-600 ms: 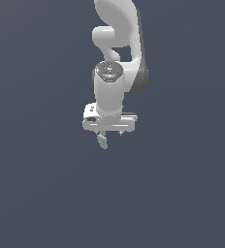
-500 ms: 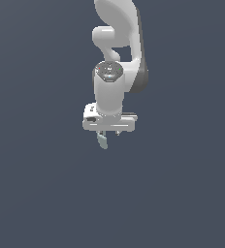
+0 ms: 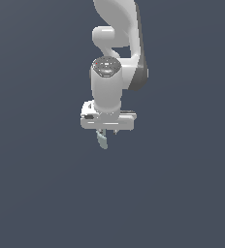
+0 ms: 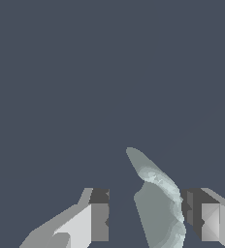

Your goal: Pick up the object and move it to a goal position.

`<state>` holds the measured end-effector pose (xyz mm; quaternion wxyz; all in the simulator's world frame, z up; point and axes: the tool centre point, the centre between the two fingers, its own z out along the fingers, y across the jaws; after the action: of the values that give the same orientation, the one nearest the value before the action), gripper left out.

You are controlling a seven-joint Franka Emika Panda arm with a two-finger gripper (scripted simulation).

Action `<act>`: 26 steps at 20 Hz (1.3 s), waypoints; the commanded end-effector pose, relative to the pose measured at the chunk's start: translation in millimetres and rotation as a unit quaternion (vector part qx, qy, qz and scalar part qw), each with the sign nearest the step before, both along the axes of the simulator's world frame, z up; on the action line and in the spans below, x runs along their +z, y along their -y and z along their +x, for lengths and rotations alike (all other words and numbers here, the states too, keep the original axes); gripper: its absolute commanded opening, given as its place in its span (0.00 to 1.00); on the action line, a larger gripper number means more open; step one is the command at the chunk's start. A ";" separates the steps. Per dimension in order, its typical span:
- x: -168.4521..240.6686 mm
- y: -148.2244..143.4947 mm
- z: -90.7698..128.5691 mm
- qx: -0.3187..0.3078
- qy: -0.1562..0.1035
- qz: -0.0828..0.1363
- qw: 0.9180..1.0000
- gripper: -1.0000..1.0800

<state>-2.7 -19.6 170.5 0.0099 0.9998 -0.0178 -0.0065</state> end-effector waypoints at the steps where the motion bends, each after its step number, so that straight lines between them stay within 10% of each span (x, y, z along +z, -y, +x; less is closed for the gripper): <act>1: 2.7 -4.6 -0.6 0.000 -0.001 0.003 1.000 0.62; 17: -12.8 -7.3 -3.3 0.096 -0.053 -0.034 0.993 0.62; 26: -33.0 -3.8 -7.6 0.251 -0.152 -0.098 0.951 0.62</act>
<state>-9.7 -14.5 140.5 0.0993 0.9637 0.2076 -0.1351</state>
